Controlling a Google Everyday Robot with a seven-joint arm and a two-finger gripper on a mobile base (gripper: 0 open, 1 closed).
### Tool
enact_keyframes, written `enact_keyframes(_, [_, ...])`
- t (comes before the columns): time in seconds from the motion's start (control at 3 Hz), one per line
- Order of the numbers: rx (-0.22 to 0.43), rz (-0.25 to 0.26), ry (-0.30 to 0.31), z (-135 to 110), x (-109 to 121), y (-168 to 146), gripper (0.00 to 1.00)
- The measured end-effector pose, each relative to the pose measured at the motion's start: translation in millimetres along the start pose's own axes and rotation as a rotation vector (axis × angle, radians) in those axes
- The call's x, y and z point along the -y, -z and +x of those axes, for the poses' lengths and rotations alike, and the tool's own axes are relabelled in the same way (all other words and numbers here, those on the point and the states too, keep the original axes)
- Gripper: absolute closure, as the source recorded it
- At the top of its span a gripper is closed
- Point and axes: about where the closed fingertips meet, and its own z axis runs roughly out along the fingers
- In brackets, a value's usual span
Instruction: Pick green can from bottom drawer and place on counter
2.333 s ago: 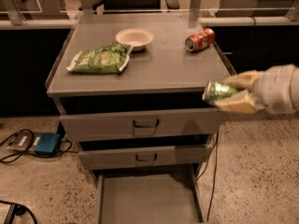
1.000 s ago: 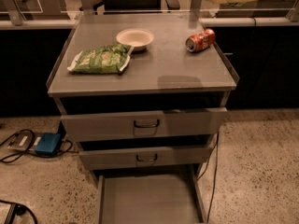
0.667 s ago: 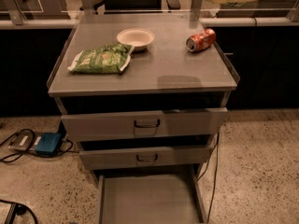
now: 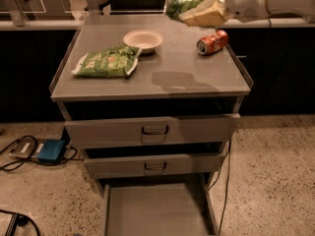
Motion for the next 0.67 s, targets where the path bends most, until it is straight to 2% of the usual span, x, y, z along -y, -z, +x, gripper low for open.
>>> enact_keyframes(0.33, [-0.018, -0.015, -0.013, 24.0, -5.1, -39.8, 1.00])
enact_keyframes(0.67, [-0.038, -0.016, -0.010, 43.8, -1.2, -61.1, 1.00])
